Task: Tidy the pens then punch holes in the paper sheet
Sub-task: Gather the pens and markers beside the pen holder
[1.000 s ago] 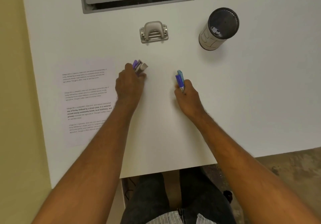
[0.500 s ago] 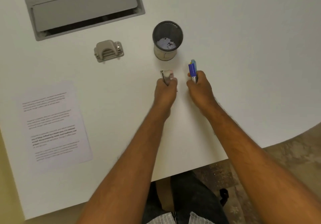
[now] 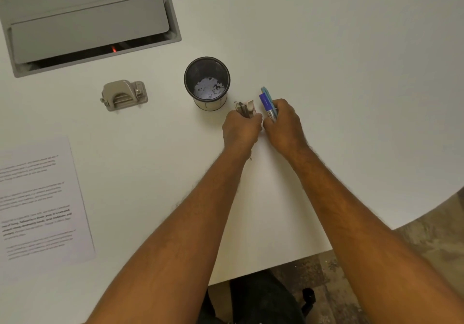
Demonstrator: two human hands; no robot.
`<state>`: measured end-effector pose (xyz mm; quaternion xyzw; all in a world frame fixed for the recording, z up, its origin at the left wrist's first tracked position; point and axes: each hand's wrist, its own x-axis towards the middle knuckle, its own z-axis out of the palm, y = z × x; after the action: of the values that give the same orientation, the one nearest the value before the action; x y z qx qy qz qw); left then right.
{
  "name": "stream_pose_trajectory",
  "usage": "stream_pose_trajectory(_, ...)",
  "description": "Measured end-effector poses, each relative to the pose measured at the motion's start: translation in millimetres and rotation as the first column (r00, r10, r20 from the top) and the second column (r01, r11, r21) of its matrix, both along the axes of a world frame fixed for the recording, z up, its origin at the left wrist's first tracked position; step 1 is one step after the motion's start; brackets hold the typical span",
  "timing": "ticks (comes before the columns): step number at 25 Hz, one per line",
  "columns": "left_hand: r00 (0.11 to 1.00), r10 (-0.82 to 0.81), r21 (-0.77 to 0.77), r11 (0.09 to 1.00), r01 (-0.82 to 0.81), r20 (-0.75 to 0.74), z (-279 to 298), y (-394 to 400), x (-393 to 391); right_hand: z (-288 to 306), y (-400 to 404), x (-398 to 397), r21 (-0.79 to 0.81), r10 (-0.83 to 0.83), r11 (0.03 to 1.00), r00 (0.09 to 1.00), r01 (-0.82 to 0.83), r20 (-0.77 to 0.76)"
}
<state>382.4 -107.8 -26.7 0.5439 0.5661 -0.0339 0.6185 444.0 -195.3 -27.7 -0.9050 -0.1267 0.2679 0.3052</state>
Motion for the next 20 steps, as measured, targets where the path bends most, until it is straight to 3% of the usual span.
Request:
stream_pose_trajectory(10, 0.995, -0.062, 0.041, 0.997, 0.065, -0.074, 2, 0, 14, -3, -4, 5, 0.035, -0.030, 0.999, 0.998, 0.028, 0.061)
stream_pose_trajectory(20, 0.996, -0.061, 0.111, 0.992, 0.068, -0.061, 4, -6, 9, 1, -11, 2, -0.054, -0.018, 0.998, 0.988, 0.027, 0.155)
